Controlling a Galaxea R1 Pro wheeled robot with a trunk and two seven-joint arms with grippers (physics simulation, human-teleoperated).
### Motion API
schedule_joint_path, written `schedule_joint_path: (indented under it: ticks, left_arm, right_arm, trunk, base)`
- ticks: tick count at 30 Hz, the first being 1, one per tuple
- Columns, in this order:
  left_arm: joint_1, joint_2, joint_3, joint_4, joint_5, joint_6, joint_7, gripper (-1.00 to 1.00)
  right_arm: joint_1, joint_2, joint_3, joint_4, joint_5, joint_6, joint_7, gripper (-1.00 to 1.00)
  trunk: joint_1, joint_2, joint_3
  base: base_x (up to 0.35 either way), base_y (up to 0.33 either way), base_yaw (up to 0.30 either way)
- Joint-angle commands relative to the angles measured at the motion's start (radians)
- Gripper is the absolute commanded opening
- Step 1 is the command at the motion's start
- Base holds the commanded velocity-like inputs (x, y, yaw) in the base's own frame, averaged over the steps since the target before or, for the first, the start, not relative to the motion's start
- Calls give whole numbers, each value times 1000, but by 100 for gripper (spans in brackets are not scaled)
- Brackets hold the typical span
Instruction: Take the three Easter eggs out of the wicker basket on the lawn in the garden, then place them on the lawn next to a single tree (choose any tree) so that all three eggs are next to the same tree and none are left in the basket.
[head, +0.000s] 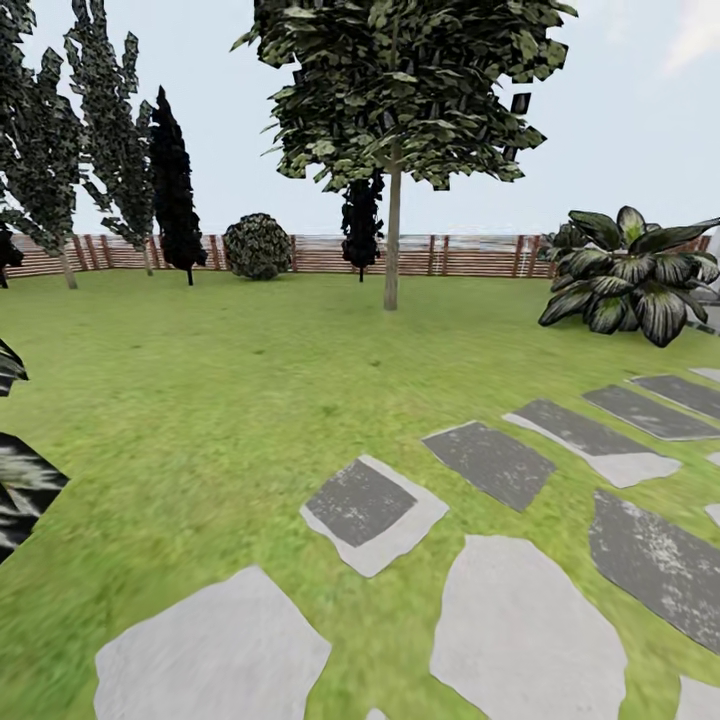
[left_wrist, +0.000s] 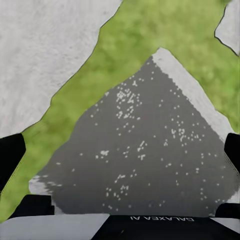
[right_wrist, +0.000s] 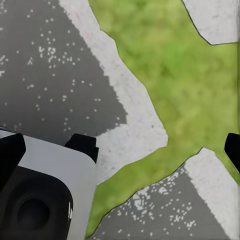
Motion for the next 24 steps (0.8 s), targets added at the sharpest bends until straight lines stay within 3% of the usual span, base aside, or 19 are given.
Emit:
schedule_joint_path:
  ticks: [1,24]
  left_arm:
    - [0,0,-2,-1,10,-2,0,100]
    - [0,0,-2,-1,10,-2,-1,100]
  right_arm:
    - [-1,-1,4,1,8,-5,-1,100]
    - [-1,-1,3,1,7,-6,0,100]
  trunk:
    - [1,0,-1]
    - [1,0,-1]
  base:
    - [335,0,0]
    - [335,0,0]
